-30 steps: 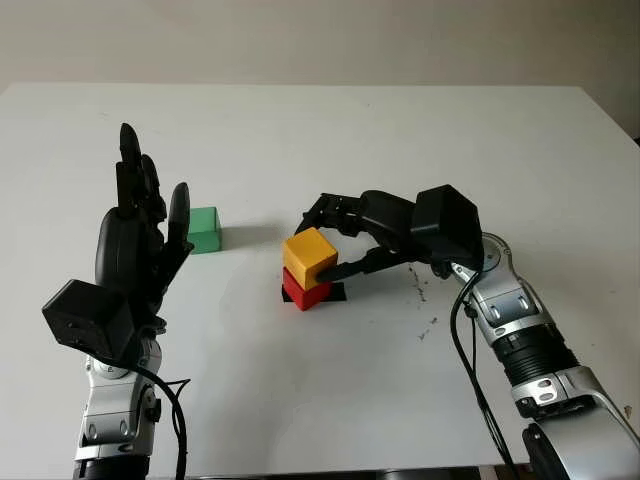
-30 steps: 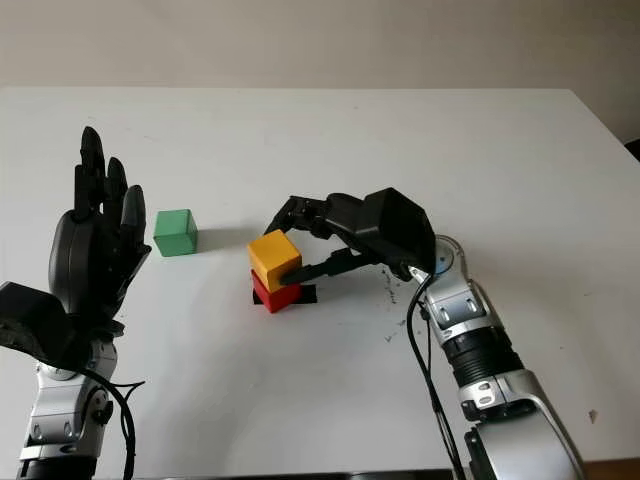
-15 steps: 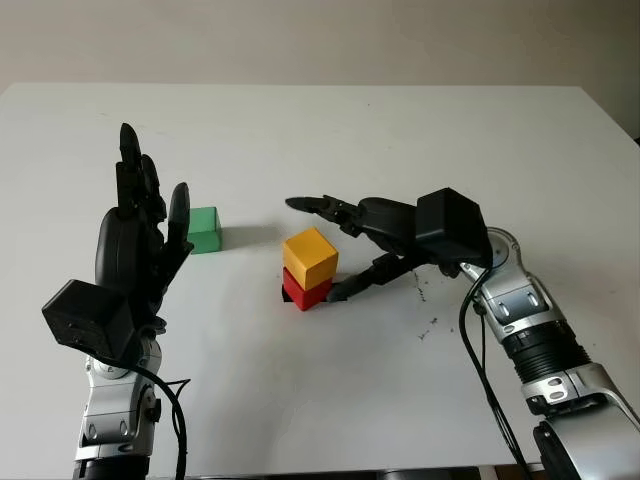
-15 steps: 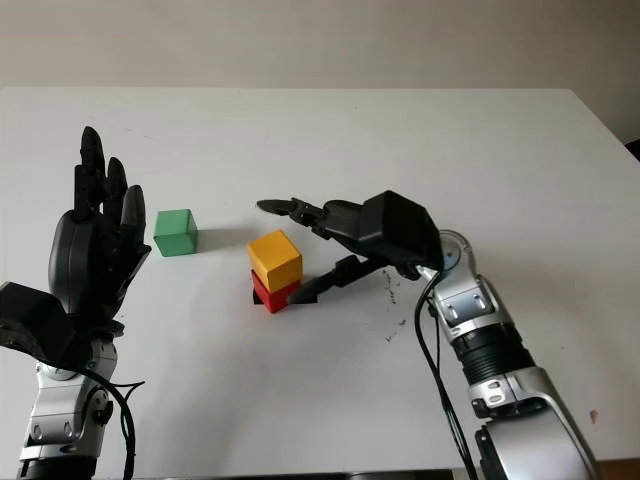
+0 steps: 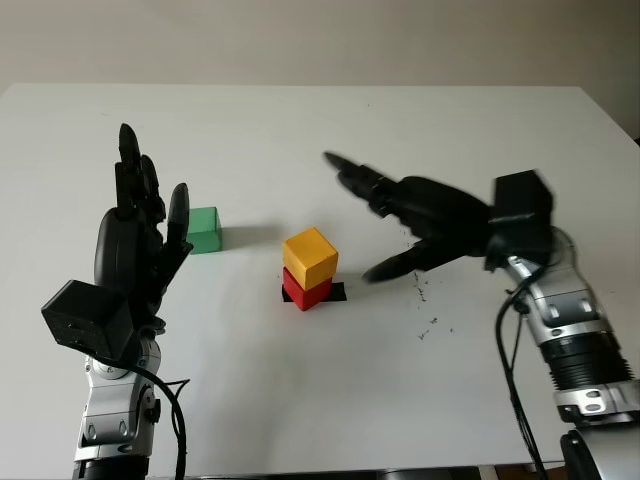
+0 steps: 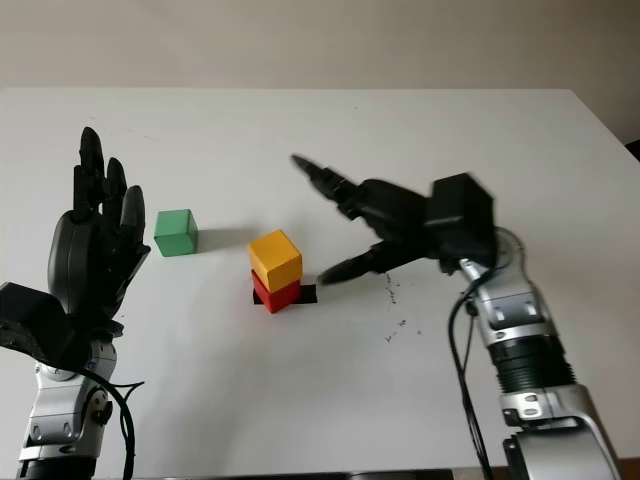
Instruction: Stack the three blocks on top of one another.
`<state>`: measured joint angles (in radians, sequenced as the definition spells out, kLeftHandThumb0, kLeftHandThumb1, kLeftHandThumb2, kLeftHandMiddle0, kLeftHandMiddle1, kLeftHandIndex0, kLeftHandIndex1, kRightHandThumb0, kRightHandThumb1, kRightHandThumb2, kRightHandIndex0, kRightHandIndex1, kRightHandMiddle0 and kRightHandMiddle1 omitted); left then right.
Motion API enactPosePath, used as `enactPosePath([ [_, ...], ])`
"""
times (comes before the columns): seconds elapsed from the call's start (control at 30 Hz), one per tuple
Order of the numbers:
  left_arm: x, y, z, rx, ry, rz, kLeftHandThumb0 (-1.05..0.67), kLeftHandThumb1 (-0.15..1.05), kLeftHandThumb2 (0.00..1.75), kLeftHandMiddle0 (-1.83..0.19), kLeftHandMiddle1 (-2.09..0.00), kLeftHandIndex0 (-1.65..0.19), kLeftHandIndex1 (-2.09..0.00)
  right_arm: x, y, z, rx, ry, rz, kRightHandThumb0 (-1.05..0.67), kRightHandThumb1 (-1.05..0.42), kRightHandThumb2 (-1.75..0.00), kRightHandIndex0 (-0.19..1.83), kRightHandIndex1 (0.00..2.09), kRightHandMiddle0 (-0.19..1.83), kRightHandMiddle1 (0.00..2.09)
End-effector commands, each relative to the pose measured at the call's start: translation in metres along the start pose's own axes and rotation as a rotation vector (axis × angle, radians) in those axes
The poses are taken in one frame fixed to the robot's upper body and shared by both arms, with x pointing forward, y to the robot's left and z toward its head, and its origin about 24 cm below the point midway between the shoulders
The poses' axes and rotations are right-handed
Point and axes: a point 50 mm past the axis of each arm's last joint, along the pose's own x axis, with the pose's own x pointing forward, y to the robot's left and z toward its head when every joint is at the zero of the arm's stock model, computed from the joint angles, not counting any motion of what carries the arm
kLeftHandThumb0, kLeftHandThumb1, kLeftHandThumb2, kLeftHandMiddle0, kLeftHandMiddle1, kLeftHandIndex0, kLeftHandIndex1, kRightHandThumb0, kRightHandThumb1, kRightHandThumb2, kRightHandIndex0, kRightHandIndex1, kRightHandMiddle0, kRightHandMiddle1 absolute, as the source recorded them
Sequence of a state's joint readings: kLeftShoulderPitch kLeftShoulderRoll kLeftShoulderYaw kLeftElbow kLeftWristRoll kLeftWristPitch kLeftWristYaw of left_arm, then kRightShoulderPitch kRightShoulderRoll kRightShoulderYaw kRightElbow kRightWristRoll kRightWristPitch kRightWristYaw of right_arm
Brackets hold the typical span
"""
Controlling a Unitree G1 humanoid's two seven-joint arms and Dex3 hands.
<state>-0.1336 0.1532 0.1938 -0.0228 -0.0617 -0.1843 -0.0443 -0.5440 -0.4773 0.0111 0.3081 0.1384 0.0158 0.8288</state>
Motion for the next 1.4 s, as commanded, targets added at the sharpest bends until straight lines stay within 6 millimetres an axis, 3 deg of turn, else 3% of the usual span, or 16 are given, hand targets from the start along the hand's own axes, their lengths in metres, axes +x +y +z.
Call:
enactPosePath([
  [0.0,0.001,0.002,0.002,0.005,-0.014,-0.003,-0.68,1.05,0.52,0.16,-0.05,0.19,-0.05,-0.009,-0.005,-0.005,0.063,-0.024,-0.072,-0.98,-0.93,-0.09,-0.19,0.0,-0.19,0.0],
  [0.07,0.002,0.003,0.002,0.002,-0.017,-0.008,-0.67,1.05,0.53,0.17,-0.05,0.19,-0.04,-0.013,-0.004,-0.009,0.133,-0.058,-0.144,-0.99,-1.01,-0.14,-0.19,0.0,-0.19,0.0],
  [0.13,0.002,0.004,0.003,0.002,-0.016,-0.008,-0.67,1.05,0.53,0.16,-0.05,0.19,-0.04,-0.014,0.002,-0.014,0.164,-0.081,-0.21,-0.96,-1.04,-0.32,-0.19,0.0,-0.19,0.0],
  [0.2,0.003,0.004,0.003,0.002,-0.015,-0.01,-0.67,1.05,0.52,0.15,-0.06,0.18,-0.04,-0.013,0.009,-0.018,0.185,-0.093,-0.274,-0.85,-1.05,-0.61,-0.19,0.0,-0.19,0.0],
  [0.33,0.003,0.006,0.003,0.009,-0.016,-0.015,-0.67,1.05,0.52,0.15,-0.06,0.19,-0.04,-0.006,0.023,-0.022,0.253,-0.079,-0.368,-0.78,-1.05,-0.76,-0.19,0.0,-0.19,0.0],
  [0.63,0.005,0.008,0.003,0.017,-0.006,-0.017,-0.67,1.05,0.52,0.15,-0.06,0.18,-0.05,0.01,0.056,-0.029,0.432,-0.055,-0.506,-0.71,-1.05,-0.77,-0.19,0.0,-0.19,0.0],
  [1.0,0.012,0.019,0.009,0.094,-0.004,-0.032,-0.67,1.05,0.47,0.06,-0.08,0.09,-0.09,0.009,0.072,-0.027,0.481,-0.071,-0.625,-0.64,-1.05,-0.7,-0.19,0.0,-0.19,0.0],
  [1.2,0.032,0.045,0.032,0.397,-0.144,-0.032,-0.59,1.05,0.29,-0.44,-0.08,-0.35,-0.14,0.006,0.072,-0.028,0.475,-0.082,-0.655,-0.65,-1.05,-0.69,-0.19,0.0,-0.19,0.0],
  [1.37,0.045,0.058,0.053,0.718,-0.156,-0.095,-0.63,1.05,0.18,-0.4,-0.03,-0.43,-0.1,0.003,0.069,-0.028,0.46,-0.081,-0.654,-0.65,-1.05,-0.72,-0.19,0.0,-0.19,0.0],
])
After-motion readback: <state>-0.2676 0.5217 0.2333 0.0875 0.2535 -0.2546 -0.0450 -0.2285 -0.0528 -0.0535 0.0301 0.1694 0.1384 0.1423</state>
